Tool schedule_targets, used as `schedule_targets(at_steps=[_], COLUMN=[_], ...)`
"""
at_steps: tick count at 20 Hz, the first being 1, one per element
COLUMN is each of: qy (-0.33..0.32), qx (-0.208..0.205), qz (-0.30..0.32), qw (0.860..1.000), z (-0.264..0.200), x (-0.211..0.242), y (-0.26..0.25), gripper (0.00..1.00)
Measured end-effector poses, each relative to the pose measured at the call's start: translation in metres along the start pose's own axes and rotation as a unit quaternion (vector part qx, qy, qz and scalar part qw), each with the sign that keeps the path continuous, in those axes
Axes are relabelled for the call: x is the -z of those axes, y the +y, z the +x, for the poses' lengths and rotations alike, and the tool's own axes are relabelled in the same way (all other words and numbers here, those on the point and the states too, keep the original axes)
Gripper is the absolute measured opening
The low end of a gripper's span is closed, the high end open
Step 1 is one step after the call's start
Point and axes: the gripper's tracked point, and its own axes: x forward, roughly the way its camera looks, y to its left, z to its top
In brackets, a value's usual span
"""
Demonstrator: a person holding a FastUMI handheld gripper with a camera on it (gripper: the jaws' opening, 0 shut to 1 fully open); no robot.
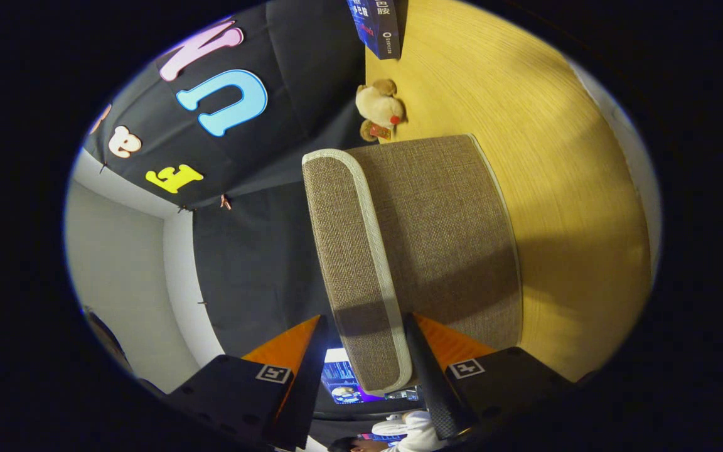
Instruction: Open the storage box then place both shoes into the box .Put the left shoe in first, then the right shoe, with the right side of both shoes facing outward in a uniform manner.
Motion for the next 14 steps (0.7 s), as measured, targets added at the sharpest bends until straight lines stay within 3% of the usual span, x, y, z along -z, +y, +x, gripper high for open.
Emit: schedule_targets(at_steps=[9,11,14], qy=[0.014,0.017,-0.016], qx=[-0.053,-0.059,-0.027], qz=[0.011,0.011,-0.003], qw=[0.998,0.998,1.000], z=[-0.013,-0.015,-0.012], x=[0.007,0.010,-0.003], y=[0.047,0.056,0.048], gripper=[0.72,0.58,0.36])
